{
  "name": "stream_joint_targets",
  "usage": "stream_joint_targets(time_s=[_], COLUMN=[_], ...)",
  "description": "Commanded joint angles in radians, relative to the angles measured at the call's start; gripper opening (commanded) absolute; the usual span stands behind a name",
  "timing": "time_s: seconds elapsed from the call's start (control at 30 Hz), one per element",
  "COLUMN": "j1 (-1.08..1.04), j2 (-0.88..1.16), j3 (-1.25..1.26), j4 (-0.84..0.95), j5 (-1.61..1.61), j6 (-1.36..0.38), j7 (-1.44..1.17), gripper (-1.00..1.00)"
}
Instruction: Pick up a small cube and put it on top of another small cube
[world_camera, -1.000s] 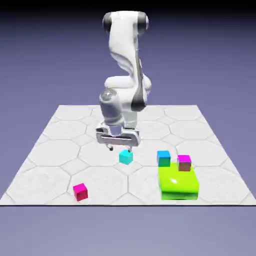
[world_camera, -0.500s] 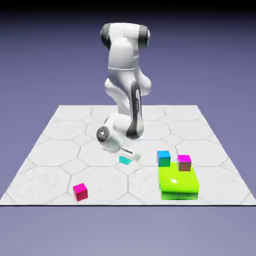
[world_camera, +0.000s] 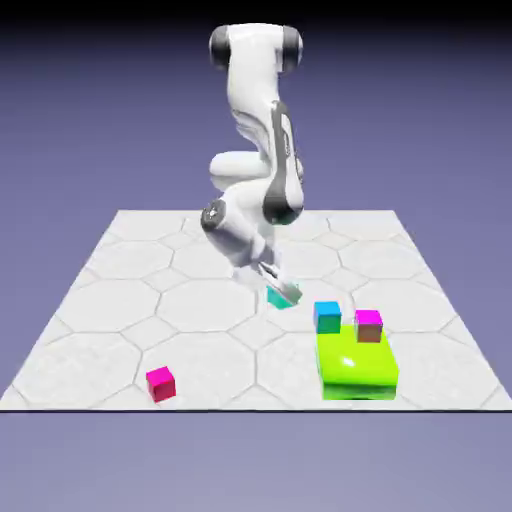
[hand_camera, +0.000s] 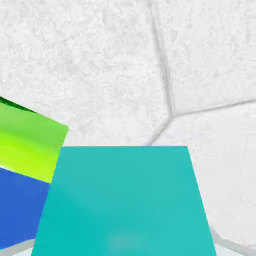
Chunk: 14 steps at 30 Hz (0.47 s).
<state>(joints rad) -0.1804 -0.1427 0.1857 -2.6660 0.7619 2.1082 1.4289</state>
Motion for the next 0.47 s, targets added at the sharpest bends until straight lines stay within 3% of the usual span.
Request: stream_joint_targets(time_s=[0.0,0.17,0.33,0.37,0.43], j1=[-0.016,-0.076,-0.019,-0.019,-0.032], j2=[-0.020,-0.094,0.066,0.066,0.030], j3=[0.035,0.166,0.231,0.231,0.216], j4=[0.004,0.018,0.002,0.002,0.006], j5=[0.035,0.178,0.306,0.306,0.277], j6=[-0.002,-0.009,0.177,0.177,0.135], j7=[0.045,0.208,0.118,0.118,0.139], gripper=[-1.00,-1.00,-1.00,1.00,1.00])
